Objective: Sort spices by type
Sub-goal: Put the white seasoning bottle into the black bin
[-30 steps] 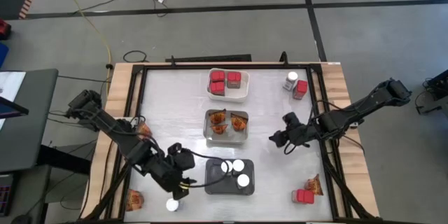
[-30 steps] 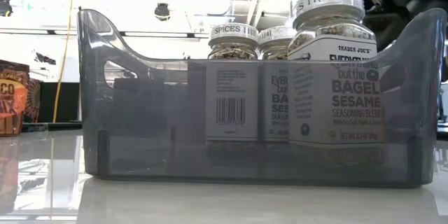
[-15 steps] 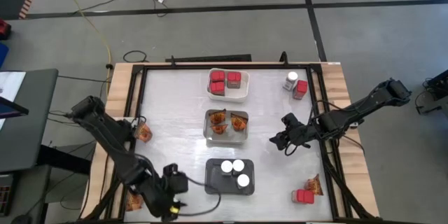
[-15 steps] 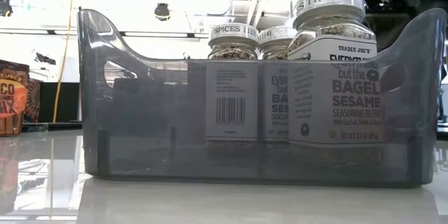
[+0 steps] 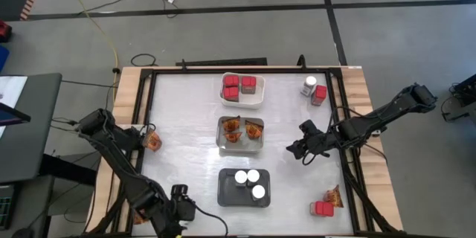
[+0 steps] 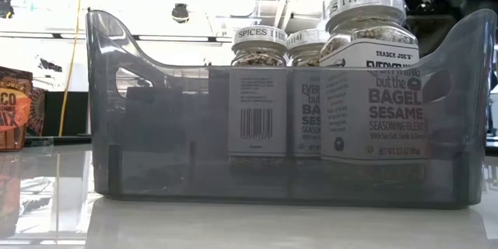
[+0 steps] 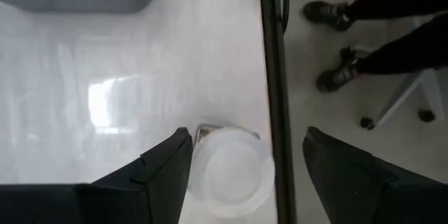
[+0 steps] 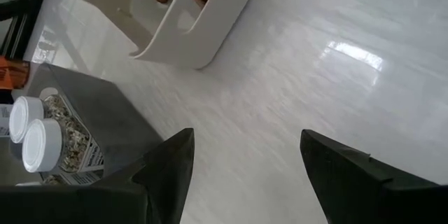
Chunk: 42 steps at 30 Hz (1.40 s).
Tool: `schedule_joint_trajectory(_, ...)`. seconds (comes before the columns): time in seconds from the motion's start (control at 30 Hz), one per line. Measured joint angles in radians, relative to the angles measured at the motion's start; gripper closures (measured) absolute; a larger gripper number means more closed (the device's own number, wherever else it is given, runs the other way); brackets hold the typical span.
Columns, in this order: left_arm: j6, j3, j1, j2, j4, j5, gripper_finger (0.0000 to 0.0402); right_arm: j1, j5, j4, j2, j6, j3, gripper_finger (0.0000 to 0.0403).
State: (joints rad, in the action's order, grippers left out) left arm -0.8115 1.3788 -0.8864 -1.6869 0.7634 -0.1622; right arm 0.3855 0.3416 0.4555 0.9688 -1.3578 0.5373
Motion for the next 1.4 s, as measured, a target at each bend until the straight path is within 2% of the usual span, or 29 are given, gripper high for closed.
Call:
schedule_joint_trajectory(0.37, 0.010, -0.049, -0.001, -0.001, 0.028, 0.010, 0.0143, 0.000, 0.000, 0.000, 0.000, -0.027, 0.000, 0.0117)
schedule_joint_trajectory(0.57, 0.098, -0.048, -0.004, -0.002, 0.027, 0.024, 0.0143, 0.000, 0.000, 0.000, 0.000, -0.031, 0.000, 0.0117)
schedule_joint_trajectory(0.8, 0.210, -0.048, -0.004, -0.070, 0.040, 0.053, 0.0143, 0.000, 0.000, 0.002, 0.000, -0.029, 0.000, 0.0117)
schedule_joint_trajectory(0.97, 0.227, -0.048, -0.004, -0.096, 0.033, 0.053, 0.0145, 0.000, 0.000, 0.005, 0.000, -0.030, 0.000, 0.0117)
schedule_joint_trajectory(1.07, 0.233, -0.048, -0.003, -0.096, 0.031, 0.053, 0.0161, -0.001, 0.000, 0.010, 0.000, -0.030, 0.000, 0.0117)
schedule_joint_trajectory(1.2, 0.230, -0.048, -0.001, -0.096, 0.032, 0.051, 0.0207, -0.001, 0.000, 0.011, 0.000, -0.030, 0.000, 0.0117)
schedule_joint_trajectory(1.4, 0.196, -0.047, 0.017, -0.070, 0.037, 0.052, 0.0209, -0.001, 0.000, 0.011, 0.000, -0.030, 0.000, 0.0117)
